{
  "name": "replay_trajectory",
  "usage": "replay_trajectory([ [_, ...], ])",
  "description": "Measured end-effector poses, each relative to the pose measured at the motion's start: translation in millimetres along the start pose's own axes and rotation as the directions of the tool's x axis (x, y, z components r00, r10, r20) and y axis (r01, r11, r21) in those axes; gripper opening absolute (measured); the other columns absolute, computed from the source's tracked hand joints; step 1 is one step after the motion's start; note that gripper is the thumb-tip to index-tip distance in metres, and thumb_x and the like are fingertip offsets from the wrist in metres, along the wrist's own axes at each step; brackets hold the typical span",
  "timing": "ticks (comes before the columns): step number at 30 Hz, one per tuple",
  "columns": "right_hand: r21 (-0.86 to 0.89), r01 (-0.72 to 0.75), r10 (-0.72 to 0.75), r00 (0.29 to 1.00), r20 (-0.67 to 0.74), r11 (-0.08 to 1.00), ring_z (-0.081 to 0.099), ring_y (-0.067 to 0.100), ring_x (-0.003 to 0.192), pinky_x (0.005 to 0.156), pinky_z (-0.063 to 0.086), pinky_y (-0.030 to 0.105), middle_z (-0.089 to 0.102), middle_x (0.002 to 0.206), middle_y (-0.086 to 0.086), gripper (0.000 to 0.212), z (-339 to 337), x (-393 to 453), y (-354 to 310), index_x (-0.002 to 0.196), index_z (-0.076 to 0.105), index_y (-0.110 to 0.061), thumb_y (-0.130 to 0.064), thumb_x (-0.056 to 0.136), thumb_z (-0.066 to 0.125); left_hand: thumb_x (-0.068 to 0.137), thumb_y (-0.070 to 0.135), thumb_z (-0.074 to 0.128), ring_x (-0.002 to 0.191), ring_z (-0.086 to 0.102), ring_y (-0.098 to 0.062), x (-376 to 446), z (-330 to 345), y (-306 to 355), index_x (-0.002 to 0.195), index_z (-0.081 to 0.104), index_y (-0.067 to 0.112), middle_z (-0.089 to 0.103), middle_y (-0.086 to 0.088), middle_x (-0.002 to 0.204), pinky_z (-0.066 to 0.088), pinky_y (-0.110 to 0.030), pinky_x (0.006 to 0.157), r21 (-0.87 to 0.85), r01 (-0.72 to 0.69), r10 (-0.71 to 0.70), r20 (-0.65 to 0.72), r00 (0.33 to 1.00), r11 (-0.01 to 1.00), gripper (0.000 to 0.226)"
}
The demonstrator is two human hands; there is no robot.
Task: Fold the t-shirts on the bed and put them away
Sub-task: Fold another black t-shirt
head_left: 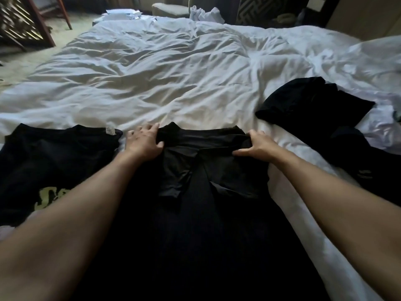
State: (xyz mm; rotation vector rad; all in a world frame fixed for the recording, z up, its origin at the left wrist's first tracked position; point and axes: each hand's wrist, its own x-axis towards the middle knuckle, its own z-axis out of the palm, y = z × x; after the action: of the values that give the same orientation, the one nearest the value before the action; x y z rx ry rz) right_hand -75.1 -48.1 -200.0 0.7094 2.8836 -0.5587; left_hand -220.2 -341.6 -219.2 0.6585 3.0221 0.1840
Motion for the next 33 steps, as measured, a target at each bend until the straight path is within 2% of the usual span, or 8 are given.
replay_trajectory([
  [3, 0.136, 0.037, -0.051, 0.994, 0.101, 0.99, 0.061, 0.019, 0.093, 0.071, 0.045, 0.026, 0.064, 0.097, 0.002, 0.038, -4, 11, -4, 0.097, 0.061, -0.017, -0.04, 0.076, 0.082, 0.085, 0.035, 0.067, 0.121, 0.053, -0.031, 16, -16, -2, 0.126, 0.059, 0.019, 0.058, -0.012, 0.13, 0.041, -0.039, 0.099, -0.044, 0.06, -0.055, 0.108, 0.993, 0.997, 0.045],
  [5, 0.151, 0.114, -0.136, 0.98, 0.145, 0.982, 0.065, 0.021, 0.095, 0.074, 0.046, 0.026, 0.071, 0.099, 0.006, 0.025, -7, 17, -9, 0.101, 0.07, -0.012, -0.026, 0.082, 0.078, 0.082, 0.021, 0.067, 0.107, 0.061, -0.03, 25, -25, -2, 0.11, 0.068, 0.016, 0.066, -0.015, 0.117, 0.049, -0.034, 0.088, -0.155, 0.048, -0.022, 0.167, 0.986, 0.987, 0.028],
  [8, 0.087, 0.209, -0.216, 0.973, 0.079, 0.974, 0.064, 0.021, 0.101, 0.077, 0.042, 0.024, 0.07, 0.107, 0.006, 0.033, -11, 27, -13, 0.114, 0.069, -0.011, -0.02, 0.084, 0.076, 0.086, 0.011, 0.064, 0.105, 0.06, -0.032, 36, -31, 0, 0.109, 0.068, 0.008, 0.065, -0.019, 0.113, 0.046, -0.033, 0.083, -0.217, -0.032, 0.067, 0.157, 0.985, 0.976, 0.024],
  [13, 0.16, 0.177, -0.167, 0.983, -0.078, 0.971, 0.064, 0.021, 0.109, 0.098, 0.048, 0.033, 0.07, 0.115, 0.006, 0.044, -36, 54, -2, 0.121, 0.068, -0.014, -0.025, 0.08, 0.08, 0.088, 0.019, 0.066, 0.106, 0.061, -0.034, 70, -30, -4, 0.115, 0.064, 0.014, 0.065, -0.02, 0.115, 0.047, -0.038, 0.089, -0.325, -0.052, 0.05, -0.016, 0.999, 0.944, 0.027],
  [17, 0.14, 0.175, -0.161, 0.981, -0.108, 0.974, 0.065, 0.019, 0.101, 0.093, 0.049, 0.031, 0.071, 0.108, 0.006, 0.039, -46, 66, 5, 0.115, 0.07, -0.017, -0.027, 0.079, 0.081, 0.087, 0.026, 0.069, 0.104, 0.063, -0.032, 86, -27, 5, 0.111, 0.065, 0.02, 0.068, -0.015, 0.112, 0.05, -0.042, 0.092, -0.363, -0.098, 0.081, -0.063, 0.995, 0.927, 0.025],
  [22, 0.203, 0.166, -0.12, 0.968, -0.219, 0.965, 0.068, 0.02, 0.091, 0.088, 0.053, 0.037, 0.072, 0.092, 0.002, 0.021, -43, 75, 13, 0.093, 0.07, -0.024, -0.032, 0.078, 0.08, 0.089, 0.028, 0.069, 0.105, 0.063, -0.035, 98, -37, 4, 0.111, 0.067, 0.021, 0.07, -0.015, 0.111, 0.048, -0.044, 0.094, -0.391, -0.1, 0.062, -0.109, 0.992, 0.915, 0.023],
  [27, 0.182, 0.213, -0.128, 0.91, -0.395, 0.96, 0.067, 0.026, 0.099, 0.089, 0.051, 0.043, 0.073, 0.098, 0.008, 0.027, -76, 80, -8, 0.101, 0.07, -0.017, -0.033, 0.08, 0.076, 0.09, 0.026, 0.064, 0.111, 0.062, -0.034, 102, -73, 13, 0.113, 0.066, 0.019, 0.071, -0.015, 0.111, 0.044, -0.044, 0.1, -0.434, -0.148, 0.012, -0.299, 0.954, 0.889, 0.024],
  [33, 0.263, 0.303, -0.196, 0.91, -0.364, 0.916, 0.067, 0.019, 0.094, 0.089, 0.052, 0.037, 0.073, 0.094, 0.004, 0.025, -99, 49, -17, 0.1, 0.072, -0.017, -0.03, 0.079, 0.078, 0.084, 0.035, 0.066, 0.106, 0.065, -0.03, 72, -104, 10, 0.109, 0.068, 0.024, 0.072, -0.008, 0.107, 0.047, -0.045, 0.099, -0.494, -0.16, 0.038, -0.248, 0.968, 0.855, 0.027],
])
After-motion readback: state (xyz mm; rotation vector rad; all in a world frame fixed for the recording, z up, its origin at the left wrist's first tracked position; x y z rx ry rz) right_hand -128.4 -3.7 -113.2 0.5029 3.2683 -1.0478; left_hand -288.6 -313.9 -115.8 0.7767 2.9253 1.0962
